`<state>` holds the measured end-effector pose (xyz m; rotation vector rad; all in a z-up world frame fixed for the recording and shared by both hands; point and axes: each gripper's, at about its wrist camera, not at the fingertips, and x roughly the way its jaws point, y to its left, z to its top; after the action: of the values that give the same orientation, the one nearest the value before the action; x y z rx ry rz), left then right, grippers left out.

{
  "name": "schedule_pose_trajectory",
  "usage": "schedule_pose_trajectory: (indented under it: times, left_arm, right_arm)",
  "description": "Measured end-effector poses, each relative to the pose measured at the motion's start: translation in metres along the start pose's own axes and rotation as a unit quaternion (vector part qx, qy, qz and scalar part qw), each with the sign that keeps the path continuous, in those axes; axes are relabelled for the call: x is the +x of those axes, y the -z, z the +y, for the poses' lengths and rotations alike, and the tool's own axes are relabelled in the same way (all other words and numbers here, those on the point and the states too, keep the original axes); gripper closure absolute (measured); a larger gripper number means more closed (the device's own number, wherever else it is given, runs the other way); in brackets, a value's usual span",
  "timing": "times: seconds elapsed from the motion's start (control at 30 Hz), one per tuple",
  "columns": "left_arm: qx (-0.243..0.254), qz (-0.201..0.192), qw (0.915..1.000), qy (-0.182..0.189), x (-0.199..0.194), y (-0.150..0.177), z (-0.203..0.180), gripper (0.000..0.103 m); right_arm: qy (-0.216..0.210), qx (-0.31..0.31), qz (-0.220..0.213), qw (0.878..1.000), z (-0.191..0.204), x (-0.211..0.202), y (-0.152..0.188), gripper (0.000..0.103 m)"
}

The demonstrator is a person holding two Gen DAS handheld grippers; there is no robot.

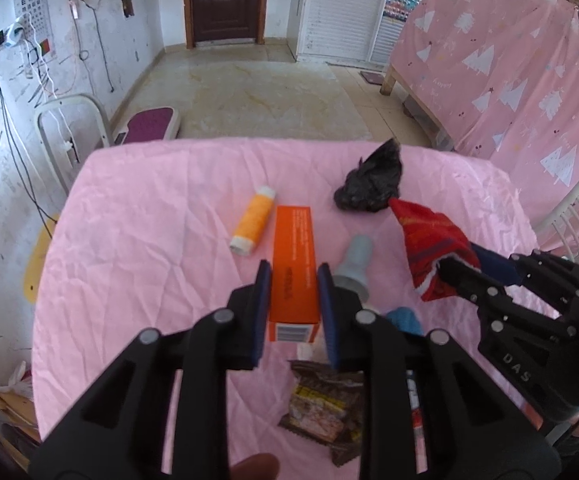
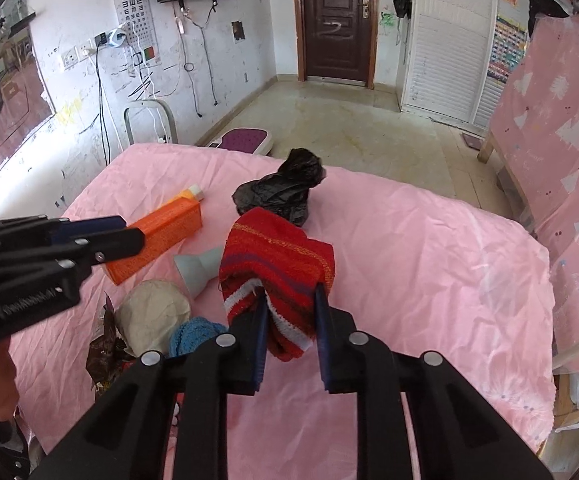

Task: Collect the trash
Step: 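Grasp the red knit hat with the right gripper while the left grasps the orange box, then carry the red hat to the orange bin and release it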

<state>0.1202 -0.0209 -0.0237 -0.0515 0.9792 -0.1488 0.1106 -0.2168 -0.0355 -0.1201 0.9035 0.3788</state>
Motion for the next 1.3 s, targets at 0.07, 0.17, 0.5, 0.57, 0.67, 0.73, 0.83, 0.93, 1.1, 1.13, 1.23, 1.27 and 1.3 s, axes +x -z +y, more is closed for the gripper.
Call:
schedule_pose_trajectory:
  times: [0.07, 0.17, 0.5, 0.57, 0.67, 0.73, 0.83, 0.93, 1.1, 1.13, 1.23, 1.27, 1.3]
  left_arm:
    - [0.007, -0.007, 1.0, -0.002, -0.007, -0.002, -0.007, 0.081]
    - [0.018, -0.01, 0.9998, -0.005, -0.011, -0.004, -0.017, 0.081]
    - [0.047, -0.022, 0.9987, -0.003, -0.023, -0.008, -0.055, 0.081]
    - [0.055, -0.025, 0.9982, 0.002, -0.024, -0.011, -0.067, 0.081]
    - [0.065, -0.027, 0.9974, 0.012, -0.026, -0.014, -0.087, 0.081]
    - [0.078, -0.031, 0.9963, 0.019, -0.03, -0.014, -0.104, 0.081]
    - [0.099, -0.036, 0.994, 0.03, -0.035, -0.013, -0.132, 0.081]
    - [0.12, -0.037, 0.9912, 0.042, -0.037, -0.012, -0.163, 0.081]
    - [0.146, -0.035, 0.9869, 0.059, -0.036, -0.011, -0.212, 0.081]
    - [0.154, -0.031, 0.9858, 0.06, -0.033, -0.011, -0.226, 0.081]
    - [0.169, -0.02, 0.9834, 0.063, -0.023, -0.01, -0.254, 0.081]
    - [0.174, -0.015, 0.9824, 0.065, -0.018, -0.009, -0.264, 0.081]
    - [0.179, -0.009, 0.9814, 0.068, -0.011, -0.009, -0.276, 0.081]
  right_arm:
    - [0.004, 0.003, -0.004, 1.0, -0.006, -0.005, 0.001, 0.093]
    - [0.01, 0.007, -0.009, 1.0, -0.014, -0.014, 0.005, 0.093]
    - [0.039, 0.034, -0.023, 0.998, -0.053, -0.037, 0.02, 0.093]
    - [0.043, 0.04, -0.024, 0.998, -0.063, -0.04, 0.023, 0.093]
    - [0.053, 0.05, -0.029, 0.997, -0.079, -0.05, 0.031, 0.093]
    - [0.059, 0.057, -0.034, 0.996, -0.089, -0.058, 0.037, 0.093]
    - [0.07, 0.073, -0.045, 0.994, -0.11, -0.074, 0.049, 0.093]
    - [0.081, 0.092, -0.052, 0.991, -0.133, -0.088, 0.063, 0.093]
    - [0.102, 0.123, -0.062, 0.985, -0.173, -0.113, 0.093, 0.093]
    - [0.105, 0.126, -0.063, 0.984, -0.18, -0.116, 0.098, 0.093]
    - [0.114, 0.144, -0.063, 0.981, -0.206, -0.123, 0.115, 0.093]
    - [0.115, 0.152, -0.06, 0.98, -0.217, -0.123, 0.121, 0.093]
    - [0.118, 0.159, -0.056, 0.979, -0.227, -0.123, 0.127, 0.093]
